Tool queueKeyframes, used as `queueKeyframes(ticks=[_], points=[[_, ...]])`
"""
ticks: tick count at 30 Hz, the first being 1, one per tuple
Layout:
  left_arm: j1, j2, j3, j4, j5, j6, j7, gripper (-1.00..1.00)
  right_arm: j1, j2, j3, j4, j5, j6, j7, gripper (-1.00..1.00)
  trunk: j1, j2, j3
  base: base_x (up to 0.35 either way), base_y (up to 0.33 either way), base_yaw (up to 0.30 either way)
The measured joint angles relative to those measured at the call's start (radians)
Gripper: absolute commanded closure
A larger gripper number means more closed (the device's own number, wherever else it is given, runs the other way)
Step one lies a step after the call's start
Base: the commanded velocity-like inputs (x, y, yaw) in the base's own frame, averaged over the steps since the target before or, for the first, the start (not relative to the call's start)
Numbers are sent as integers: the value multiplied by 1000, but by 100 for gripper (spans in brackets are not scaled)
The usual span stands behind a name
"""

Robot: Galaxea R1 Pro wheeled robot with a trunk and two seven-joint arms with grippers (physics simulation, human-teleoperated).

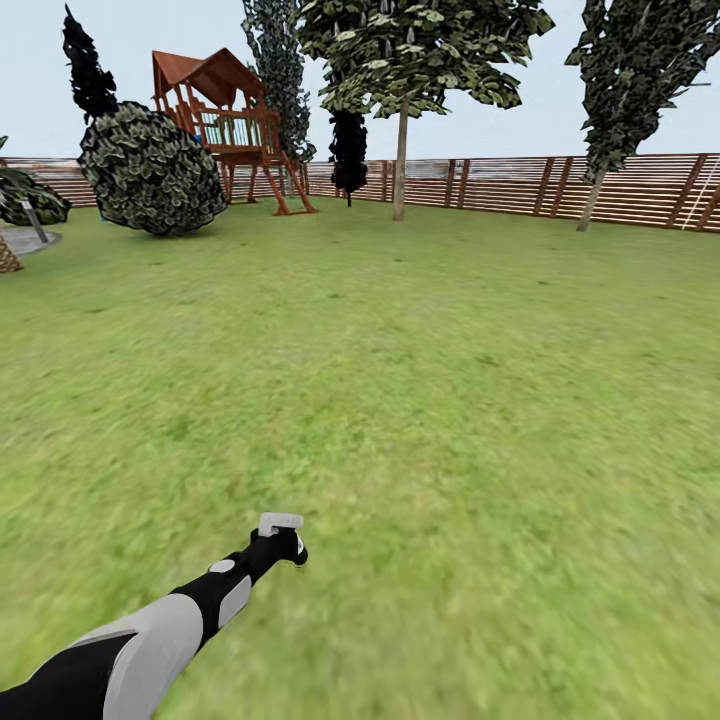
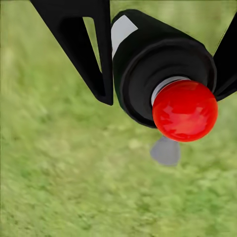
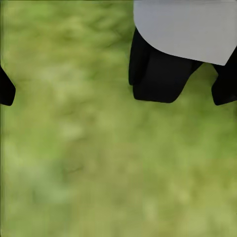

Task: In the garden, pick up the pesticide atomizer on the floor and spray pesticide onto both trees until each tree trunk is fully covered.

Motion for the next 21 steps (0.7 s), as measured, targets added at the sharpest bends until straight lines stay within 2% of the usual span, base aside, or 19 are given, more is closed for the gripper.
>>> queueKeyframes(ticks=[21], points=[[0, 0, 0, 0, 0, 0, 0, 100, 0, 0, 0, 0, 0, 0, 0, -100, 0, 0, 0, 350, 0, 0]])
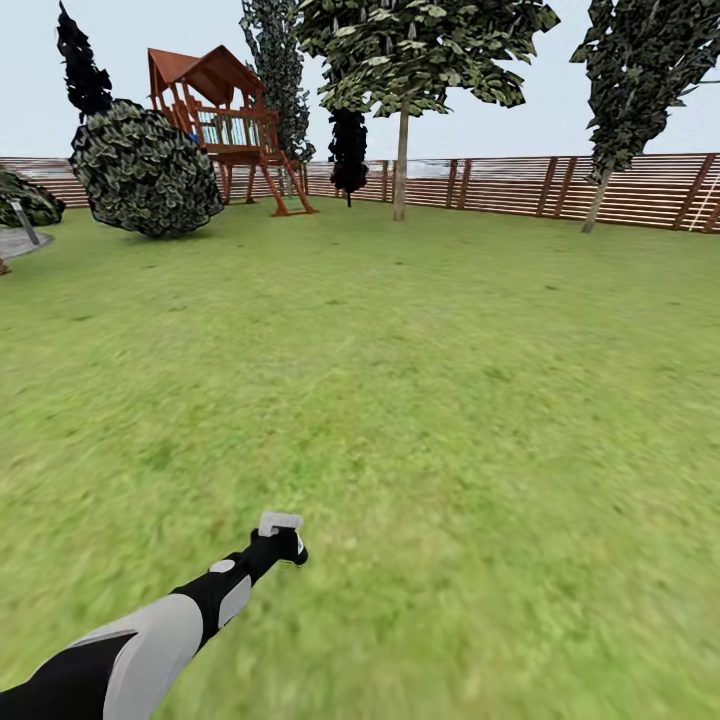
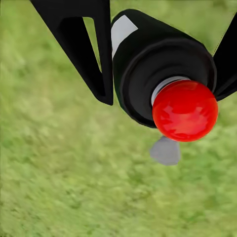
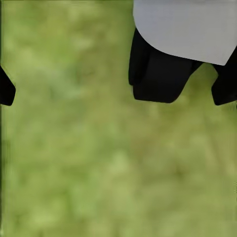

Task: In the garden, pick up the pesticide atomizer on the floor and spray pesticide onto both trees until each tree trunk is fully covered.

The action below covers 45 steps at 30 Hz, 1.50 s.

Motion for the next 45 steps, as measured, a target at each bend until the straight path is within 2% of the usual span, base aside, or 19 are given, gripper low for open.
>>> queueKeyframes(ticks=[32, 45], points=[[0, 0, 0, 0, 0, 0, 0, 100, 0, 0, 0, 0, 0, 0, 0, -100, 0, 0, 0, 350, 0, 0], [0, 0, 0, 1, 0, 0, 0, 100, 0, 0, 0, 0, 0, 0, 0, -100, 0, 0, 0, 350, 0, -59]])
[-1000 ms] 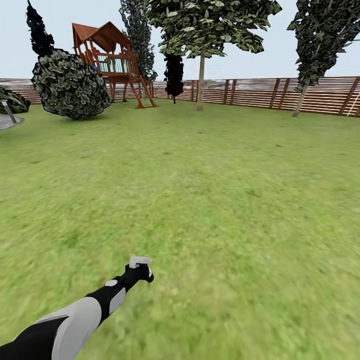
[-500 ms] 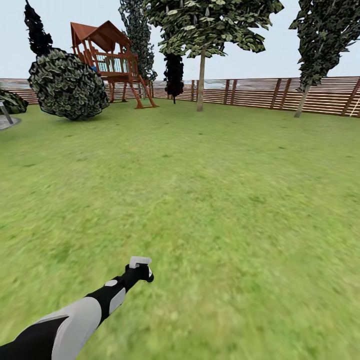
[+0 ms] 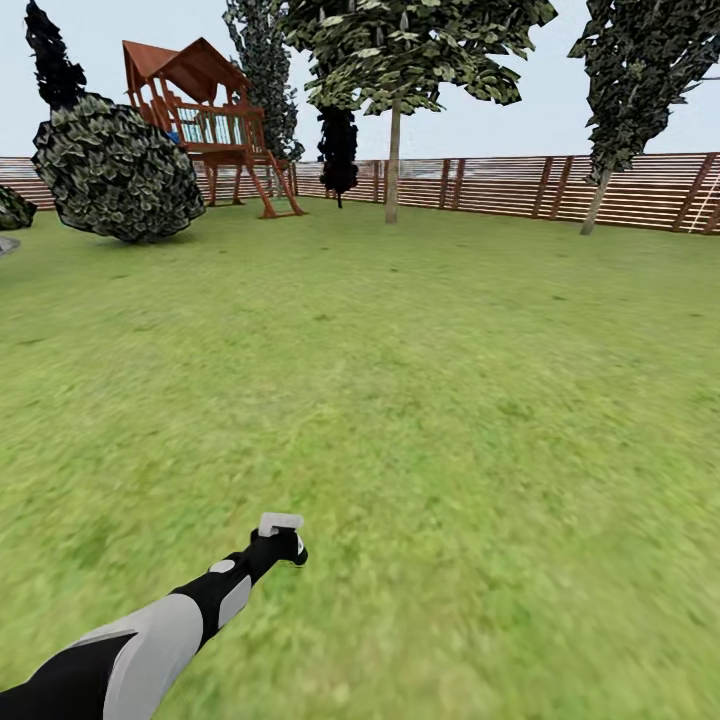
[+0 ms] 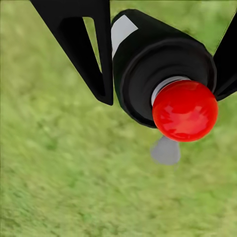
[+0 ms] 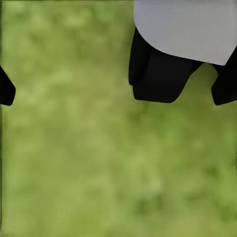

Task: In the garden, pick up the pesticide atomizer on the floor and spray pesticide onto both trees until each tree trunk is fully covered.

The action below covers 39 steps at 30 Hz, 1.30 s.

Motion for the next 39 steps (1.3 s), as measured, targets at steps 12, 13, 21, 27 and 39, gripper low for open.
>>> queueKeyframes(ticks=[12, 13, 21, 27, 39], points=[[0, -12, 0, 0, 0, 0, 0, 100, 0, 1, 1, 0, 0, 0, 0, -100, 0, 0, 0, 350, 0, -1], [0, -14, 0, 0, 0, 0, 0, 100, 0, 1, 0, 0, 0, 0, 0, -100, 0, 0, 0, 350, 0, 0], [0, -17, 0, -1, 0, 0, 0, 100, 0, 1, 0, 0, 0, 0, 0, -100, 0, 0, 0, 350, 0, 0], [0, -17, 0, -1, 0, 0, 0, 100, 0, 1, 0, 0, 0, 0, 0, -100, 0, 0, 0, 350, 0, 0], [0, -17, 1, -1, 0, 0, 0, 100, 0, 1, 0, 0, 0, 0, 0, -100, 0, 0, 0, 350, 0, 0]])
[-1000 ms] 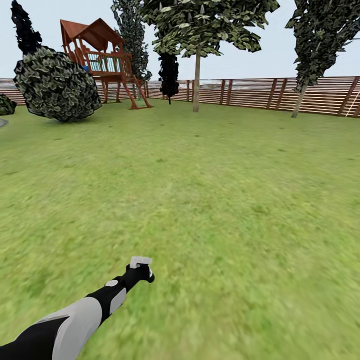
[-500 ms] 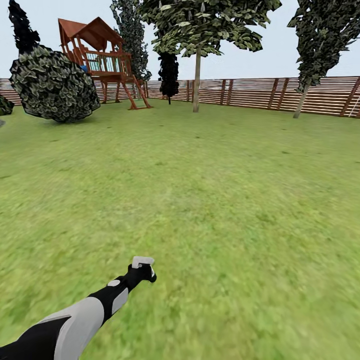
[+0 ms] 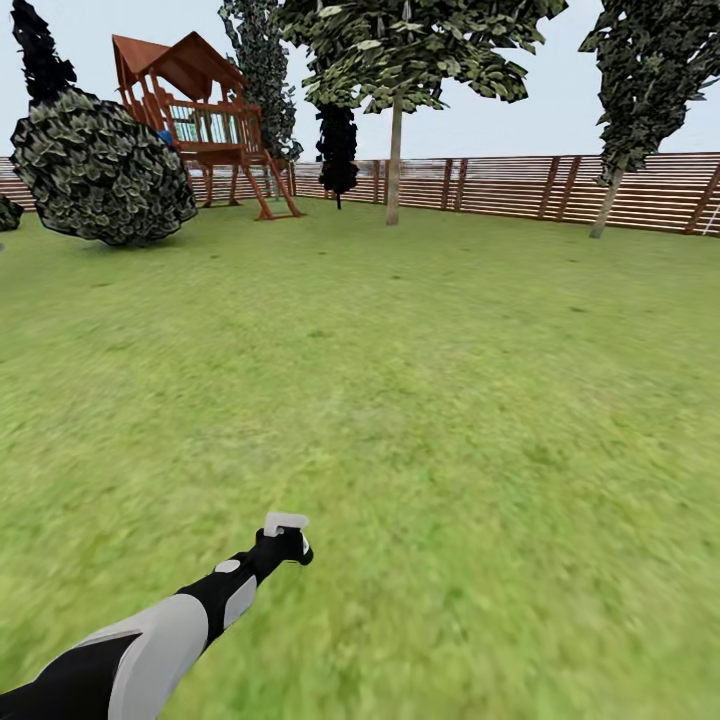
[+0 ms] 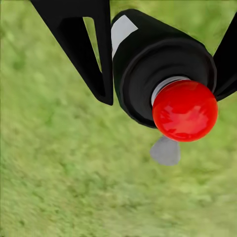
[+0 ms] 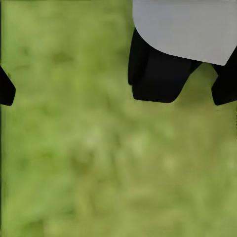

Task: In the garden, pick up the pesticide atomizer on the floor and spray pesticide onto both trees until each tree trunk is fully covered.

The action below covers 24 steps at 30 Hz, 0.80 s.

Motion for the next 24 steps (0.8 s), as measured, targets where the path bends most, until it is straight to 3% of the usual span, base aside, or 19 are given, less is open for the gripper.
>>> queueKeyframes(ticks=[24], points=[[0, 0, 0, 1, 0, 0, 0, 100, 0, 0, 0, 0, 0, 0, 0, -100, 0, 0, 0, 350, 0, 0]])
